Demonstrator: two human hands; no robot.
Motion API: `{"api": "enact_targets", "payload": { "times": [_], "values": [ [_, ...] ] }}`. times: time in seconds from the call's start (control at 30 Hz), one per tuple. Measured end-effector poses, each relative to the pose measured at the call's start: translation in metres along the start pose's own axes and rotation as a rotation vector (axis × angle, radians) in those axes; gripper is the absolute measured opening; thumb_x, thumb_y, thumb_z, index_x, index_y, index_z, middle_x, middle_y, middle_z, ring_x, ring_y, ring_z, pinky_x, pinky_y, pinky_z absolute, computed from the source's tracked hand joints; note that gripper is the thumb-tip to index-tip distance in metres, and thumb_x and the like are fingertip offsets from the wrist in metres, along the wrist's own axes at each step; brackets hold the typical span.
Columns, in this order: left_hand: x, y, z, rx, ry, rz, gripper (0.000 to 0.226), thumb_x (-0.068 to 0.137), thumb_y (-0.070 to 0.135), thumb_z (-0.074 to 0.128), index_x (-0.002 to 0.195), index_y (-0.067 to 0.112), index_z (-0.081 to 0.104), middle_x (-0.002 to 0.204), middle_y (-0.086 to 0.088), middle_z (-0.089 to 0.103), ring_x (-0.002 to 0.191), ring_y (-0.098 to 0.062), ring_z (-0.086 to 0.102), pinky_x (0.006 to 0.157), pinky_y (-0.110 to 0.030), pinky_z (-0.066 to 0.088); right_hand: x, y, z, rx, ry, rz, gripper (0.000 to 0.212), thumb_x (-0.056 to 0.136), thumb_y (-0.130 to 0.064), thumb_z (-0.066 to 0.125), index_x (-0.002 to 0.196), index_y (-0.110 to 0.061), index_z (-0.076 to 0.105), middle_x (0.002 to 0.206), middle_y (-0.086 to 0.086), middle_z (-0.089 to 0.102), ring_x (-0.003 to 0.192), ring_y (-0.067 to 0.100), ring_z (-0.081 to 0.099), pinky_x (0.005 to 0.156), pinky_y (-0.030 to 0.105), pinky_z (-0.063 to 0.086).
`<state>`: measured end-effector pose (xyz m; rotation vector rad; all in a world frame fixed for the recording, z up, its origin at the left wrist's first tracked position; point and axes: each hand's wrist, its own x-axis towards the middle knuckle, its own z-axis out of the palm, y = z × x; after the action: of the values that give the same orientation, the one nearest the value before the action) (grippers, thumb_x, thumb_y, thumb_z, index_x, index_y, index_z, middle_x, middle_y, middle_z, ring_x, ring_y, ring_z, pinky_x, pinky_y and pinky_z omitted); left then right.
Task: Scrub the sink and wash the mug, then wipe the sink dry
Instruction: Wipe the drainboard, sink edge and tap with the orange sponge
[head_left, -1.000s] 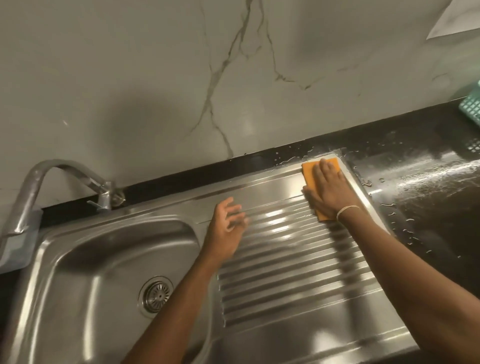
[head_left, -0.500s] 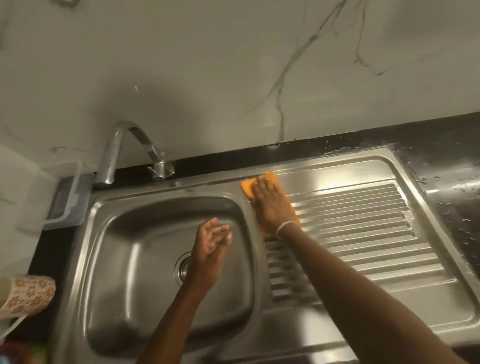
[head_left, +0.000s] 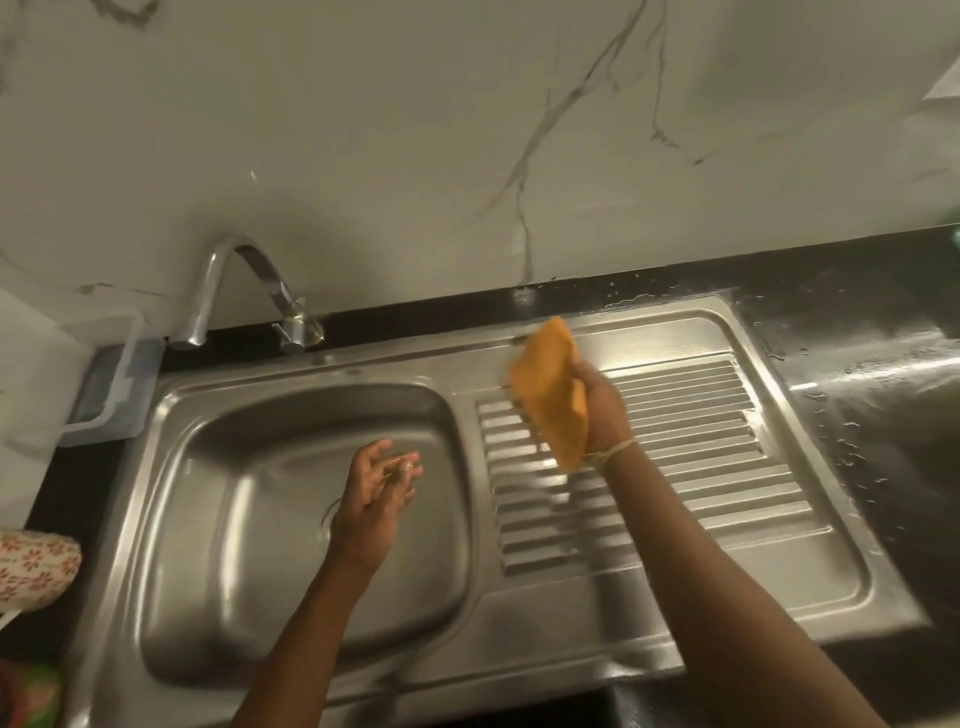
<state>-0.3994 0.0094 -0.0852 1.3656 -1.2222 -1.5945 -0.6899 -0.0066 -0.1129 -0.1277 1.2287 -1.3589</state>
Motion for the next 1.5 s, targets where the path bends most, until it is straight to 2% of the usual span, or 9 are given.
{"api": "enact_targets", "payload": {
  "times": [0.23,0.33,0.47,0.57,0.67,0.8,1.0,1.33,1.5],
  "values": [
    [-0.005,0.005,0.068,0.011,-0.118,-0.039,0.041,0.090,0.029,0.063,0.125,0.019,0.046,0.117,-0.012,0.065,0.105,-0.023,0.066,0.094,-0.039,0.051,-0.028,-0.093,-0.161,0.099,0.309,-0.012,0.075,0.078,-0.038,0.075,0.139,-0.007,0.046,0.137,0.025,0.053,0.123,0.048,0.053,0.099,0.055,0.046],
    [-0.005,0.011,0.088,0.046,-0.148,-0.034,0.055,0.083,0.036,0.060,0.131,0.015,0.042,0.117,-0.012,0.065,0.107,-0.025,0.066,0.090,-0.035,0.052,-0.039,-0.118,-0.178,-0.487,0.550,-0.180,0.041,0.096,-0.019,0.056,0.134,-0.003,0.056,0.120,0.010,0.062,0.119,0.039,0.057,0.082,0.037,0.047],
    [-0.006,0.013,0.095,0.079,-0.137,-0.021,0.054,0.087,0.041,0.066,0.130,0.017,0.044,0.114,-0.009,0.067,0.105,-0.022,0.067,0.087,-0.034,0.053,-0.046,-0.124,-0.187,-1.386,0.614,-0.357,0.041,0.092,-0.015,0.058,0.130,-0.002,0.061,0.134,0.020,0.060,0.122,0.036,0.056,0.101,0.042,0.045],
    [-0.009,0.011,0.092,0.105,-0.119,-0.018,0.051,0.087,0.039,0.062,0.129,0.017,0.045,0.113,-0.009,0.067,0.103,-0.021,0.068,0.089,-0.036,0.053,-0.031,-0.113,-0.196,-1.856,0.319,-0.488,0.050,0.098,-0.046,0.043,0.133,-0.013,0.057,0.145,0.014,0.050,0.130,0.036,0.048,0.109,0.050,0.042],
    [-0.012,0.006,0.080,0.113,-0.093,-0.023,0.043,0.090,0.031,0.057,0.128,0.017,0.045,0.114,-0.009,0.066,0.102,-0.020,0.068,0.086,-0.032,0.054,-0.013,-0.088,-0.217,-2.021,0.138,-0.420,0.075,0.094,-0.068,0.011,0.156,-0.027,0.022,0.165,0.006,0.015,0.152,0.031,0.015,0.122,0.051,0.018],
    [-0.018,0.003,0.055,0.110,-0.052,-0.017,0.051,0.087,0.034,0.057,0.131,0.014,0.044,0.114,-0.008,0.067,0.102,-0.019,0.068,0.084,-0.029,0.054,-0.011,-0.069,-0.219,-2.004,0.334,-0.481,0.076,0.100,-0.067,0.015,0.159,-0.022,-0.001,0.166,0.009,-0.006,0.153,0.028,-0.006,0.123,0.047,0.002],
    [-0.021,-0.006,-0.005,0.100,-0.026,-0.021,0.036,0.096,0.023,0.053,0.130,0.014,0.045,0.114,-0.006,0.067,0.104,-0.019,0.068,0.088,-0.033,0.055,0.003,-0.040,-0.169,-1.864,0.506,-0.404,0.089,0.093,-0.066,-0.001,0.156,-0.005,0.016,0.163,0.022,0.015,0.151,0.037,0.012,0.123,0.051,0.014],
    [-0.028,-0.006,-0.070,0.056,-0.045,-0.019,0.030,0.097,0.020,0.052,0.126,0.015,0.046,0.114,-0.011,0.065,0.102,-0.022,0.067,0.087,-0.038,0.053,-0.010,0.113,0.055,-1.776,0.141,-0.611,0.072,0.098,-0.044,0.007,0.152,-0.006,0.035,0.159,0.019,0.029,0.150,0.035,0.021,0.123,0.045,0.018],
    [-0.025,-0.002,-0.081,0.073,-0.070,-0.017,0.031,0.096,0.022,0.054,0.126,0.017,0.046,0.115,-0.012,0.064,0.097,-0.018,0.068,0.083,-0.033,0.052,-0.030,0.143,0.109,-1.277,-0.018,-0.551,0.048,0.104,-0.044,0.029,0.142,-0.022,0.049,0.141,0.007,0.057,0.128,0.025,0.053,0.109,0.036,0.041]
  ]
}}
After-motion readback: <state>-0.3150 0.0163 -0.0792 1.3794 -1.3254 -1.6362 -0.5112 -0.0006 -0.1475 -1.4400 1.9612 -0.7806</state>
